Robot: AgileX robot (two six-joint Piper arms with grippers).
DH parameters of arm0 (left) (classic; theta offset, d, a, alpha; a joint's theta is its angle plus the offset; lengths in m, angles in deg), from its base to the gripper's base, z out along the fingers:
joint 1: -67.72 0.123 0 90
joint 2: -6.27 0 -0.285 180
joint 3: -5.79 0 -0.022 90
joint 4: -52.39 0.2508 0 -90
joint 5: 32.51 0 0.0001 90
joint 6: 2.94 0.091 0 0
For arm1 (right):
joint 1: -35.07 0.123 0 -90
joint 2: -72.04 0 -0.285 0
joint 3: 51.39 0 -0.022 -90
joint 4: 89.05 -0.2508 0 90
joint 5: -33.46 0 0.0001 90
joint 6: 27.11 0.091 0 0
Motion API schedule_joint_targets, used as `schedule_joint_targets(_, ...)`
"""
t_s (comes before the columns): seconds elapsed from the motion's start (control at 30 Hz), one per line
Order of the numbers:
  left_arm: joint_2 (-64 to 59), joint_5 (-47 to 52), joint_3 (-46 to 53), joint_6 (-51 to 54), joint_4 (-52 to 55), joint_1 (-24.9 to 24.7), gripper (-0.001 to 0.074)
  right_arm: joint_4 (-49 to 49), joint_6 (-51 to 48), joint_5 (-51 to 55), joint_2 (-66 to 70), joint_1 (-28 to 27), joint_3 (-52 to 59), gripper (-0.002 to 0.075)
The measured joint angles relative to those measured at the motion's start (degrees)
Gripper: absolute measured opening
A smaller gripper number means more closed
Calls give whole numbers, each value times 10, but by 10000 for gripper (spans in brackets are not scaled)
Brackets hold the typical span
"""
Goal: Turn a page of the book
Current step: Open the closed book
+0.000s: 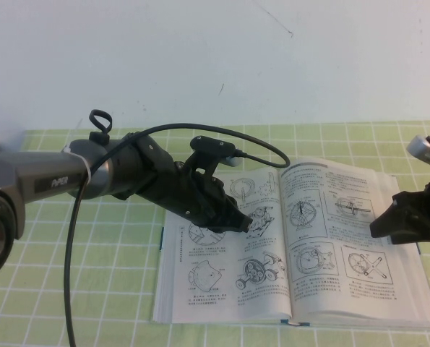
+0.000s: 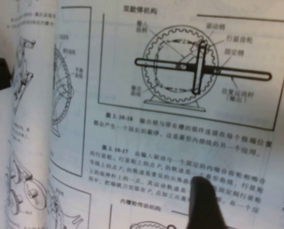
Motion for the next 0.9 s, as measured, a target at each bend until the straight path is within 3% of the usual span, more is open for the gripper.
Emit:
schedule_joint_targets(0.43, 0, 2, 0, 0, 0, 0, -4, -11, 0, 3, 2, 0, 0, 390)
schedule_joint_targets(0.63, 0, 5, -1, -1, 0, 0, -4, 14, 0, 11, -10, -5, 0, 331)
schedule_joint_targets(0.77, 0, 5, -1, 0, 0, 0, -4, 79, 13, 14, -66, -19, 0, 256)
schedule_joint_targets(0.9, 0, 7, -1, 0, 0, 0, -4, 189, 99, 18, -99, -25, 7, 233)
